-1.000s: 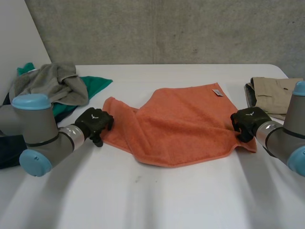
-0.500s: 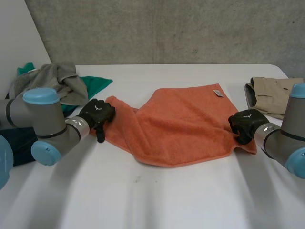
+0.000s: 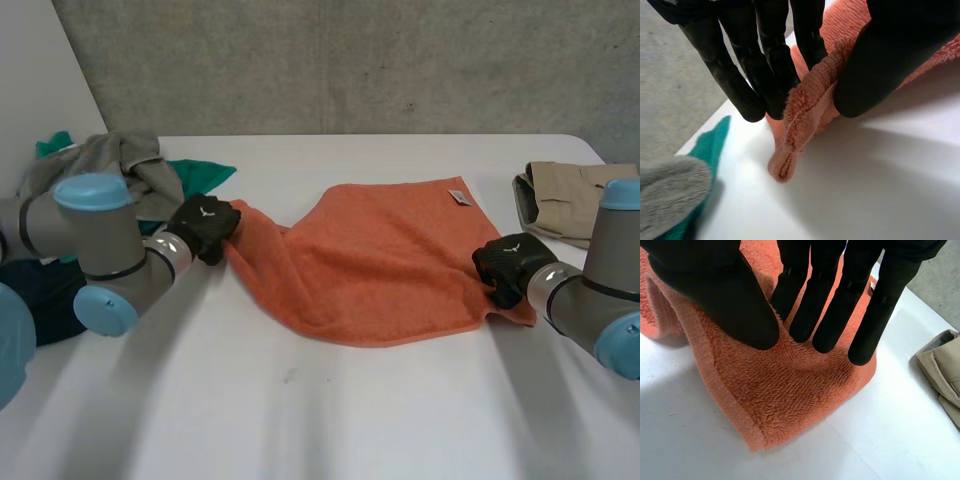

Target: Fold the laundry.

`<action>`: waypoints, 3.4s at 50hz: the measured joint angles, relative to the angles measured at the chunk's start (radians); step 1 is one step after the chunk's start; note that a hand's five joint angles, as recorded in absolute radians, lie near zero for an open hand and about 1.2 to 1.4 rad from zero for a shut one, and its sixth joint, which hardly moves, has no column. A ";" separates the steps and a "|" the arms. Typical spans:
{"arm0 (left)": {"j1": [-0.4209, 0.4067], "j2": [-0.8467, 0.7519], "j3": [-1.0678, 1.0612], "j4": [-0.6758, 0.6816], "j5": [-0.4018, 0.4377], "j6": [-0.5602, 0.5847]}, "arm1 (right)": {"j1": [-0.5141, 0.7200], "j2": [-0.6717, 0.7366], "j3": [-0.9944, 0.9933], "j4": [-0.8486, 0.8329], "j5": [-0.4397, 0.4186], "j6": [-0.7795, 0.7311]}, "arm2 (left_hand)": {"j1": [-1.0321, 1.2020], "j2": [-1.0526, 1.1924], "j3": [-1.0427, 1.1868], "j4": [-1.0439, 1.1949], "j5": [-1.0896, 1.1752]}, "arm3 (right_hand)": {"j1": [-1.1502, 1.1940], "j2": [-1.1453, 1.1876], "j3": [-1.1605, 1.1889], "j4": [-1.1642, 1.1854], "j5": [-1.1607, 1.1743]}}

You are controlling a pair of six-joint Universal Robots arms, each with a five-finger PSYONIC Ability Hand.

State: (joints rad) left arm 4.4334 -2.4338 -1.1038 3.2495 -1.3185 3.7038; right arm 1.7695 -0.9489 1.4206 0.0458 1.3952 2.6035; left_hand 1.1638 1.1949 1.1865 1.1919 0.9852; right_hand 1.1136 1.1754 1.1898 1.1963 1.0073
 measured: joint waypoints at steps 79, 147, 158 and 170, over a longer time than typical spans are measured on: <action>0.004 0.350 -0.517 0.342 -0.080 -0.370 | -0.095 0.105 -0.238 0.060 -0.168 -0.011 | 0.000 0.004 0.006 0.005 0.000 | -0.002 -0.003 -0.001 0.000 0.004; 0.089 0.612 -0.649 0.006 -0.094 -0.219 | -0.217 -0.135 0.090 0.067 -0.036 -0.075 | 0.000 0.004 0.006 0.005 0.000 | 0.023 0.005 0.000 -0.001 -0.018; 0.120 0.747 -0.786 -0.550 -0.090 0.358 | -0.348 -0.252 0.062 0.796 -0.009 -0.570 | 0.000 0.004 0.006 0.005 0.000 | 0.023 0.005 0.000 0.000 -0.006; 0.025 0.587 -0.491 -0.282 -0.135 0.283 | -0.254 -0.182 -0.147 0.659 0.029 -0.477 | 0.000 0.004 0.006 0.005 0.006 | 0.023 0.005 0.000 0.000 -0.006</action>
State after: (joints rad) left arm 4.4583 -1.8467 -1.5947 2.9676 -1.4537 3.9870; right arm 1.5159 -1.1309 1.2731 0.7046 1.4243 2.1264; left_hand 1.1638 1.1988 1.1924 1.1969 0.9910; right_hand 1.1362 1.1801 1.1899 1.1964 1.0008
